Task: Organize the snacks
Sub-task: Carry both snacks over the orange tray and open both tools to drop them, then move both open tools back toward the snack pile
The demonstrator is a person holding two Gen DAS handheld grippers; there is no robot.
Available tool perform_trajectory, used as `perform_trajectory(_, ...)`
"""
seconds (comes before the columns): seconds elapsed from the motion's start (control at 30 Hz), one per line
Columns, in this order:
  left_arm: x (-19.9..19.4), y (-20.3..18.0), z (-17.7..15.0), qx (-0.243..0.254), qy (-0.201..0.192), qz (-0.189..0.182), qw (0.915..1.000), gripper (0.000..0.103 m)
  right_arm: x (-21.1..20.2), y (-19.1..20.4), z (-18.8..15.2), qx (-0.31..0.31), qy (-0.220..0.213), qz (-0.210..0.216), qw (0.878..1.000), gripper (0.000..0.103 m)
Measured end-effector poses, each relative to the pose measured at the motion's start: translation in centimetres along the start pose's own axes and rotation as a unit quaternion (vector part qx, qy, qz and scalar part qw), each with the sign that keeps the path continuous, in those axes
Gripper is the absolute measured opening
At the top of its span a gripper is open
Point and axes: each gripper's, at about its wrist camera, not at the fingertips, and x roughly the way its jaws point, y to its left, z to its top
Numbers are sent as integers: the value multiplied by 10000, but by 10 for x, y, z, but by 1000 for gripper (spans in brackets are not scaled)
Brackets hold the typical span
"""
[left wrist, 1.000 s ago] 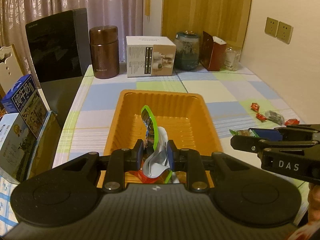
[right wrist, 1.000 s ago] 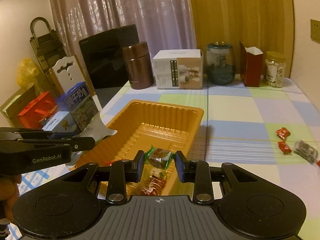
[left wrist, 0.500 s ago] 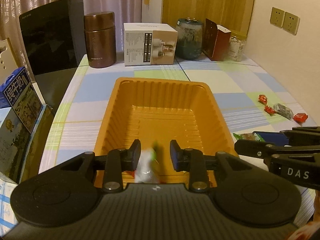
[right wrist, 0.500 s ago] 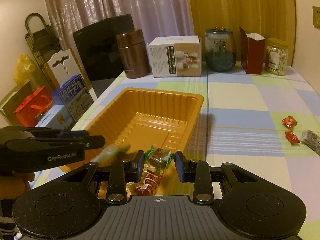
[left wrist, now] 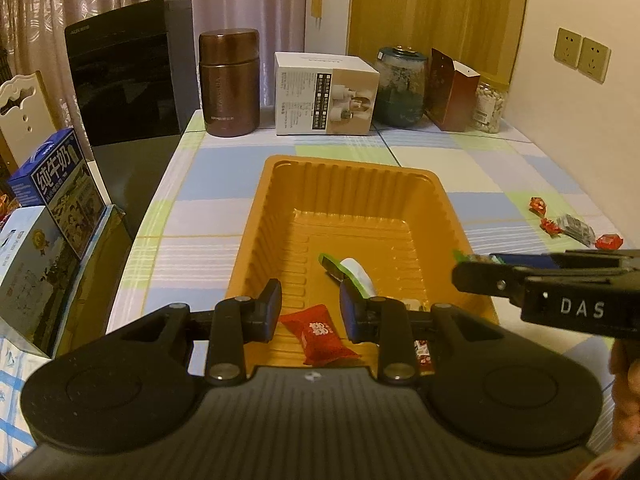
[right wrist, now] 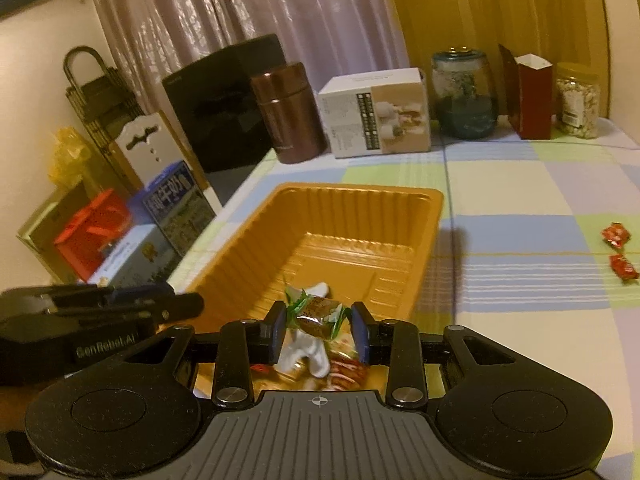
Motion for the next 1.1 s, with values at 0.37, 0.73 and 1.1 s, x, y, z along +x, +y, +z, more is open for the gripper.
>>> perform_trajectory(0.37,-9,-8,-8,-90,34,-30,9999,32,-30,-26,-12,242,-117,-409,9988,68)
perform_trajectory(0.73,-44,-44,-12,-145,-125,-340,9992,50,-102,-52,-44,569,-326,-924,9936,68)
perform_trajectory(1.1,-69,-106,-17,-47,-229,-813,9964,62,-177,-75,-59,674,-654,-1483,9845,68)
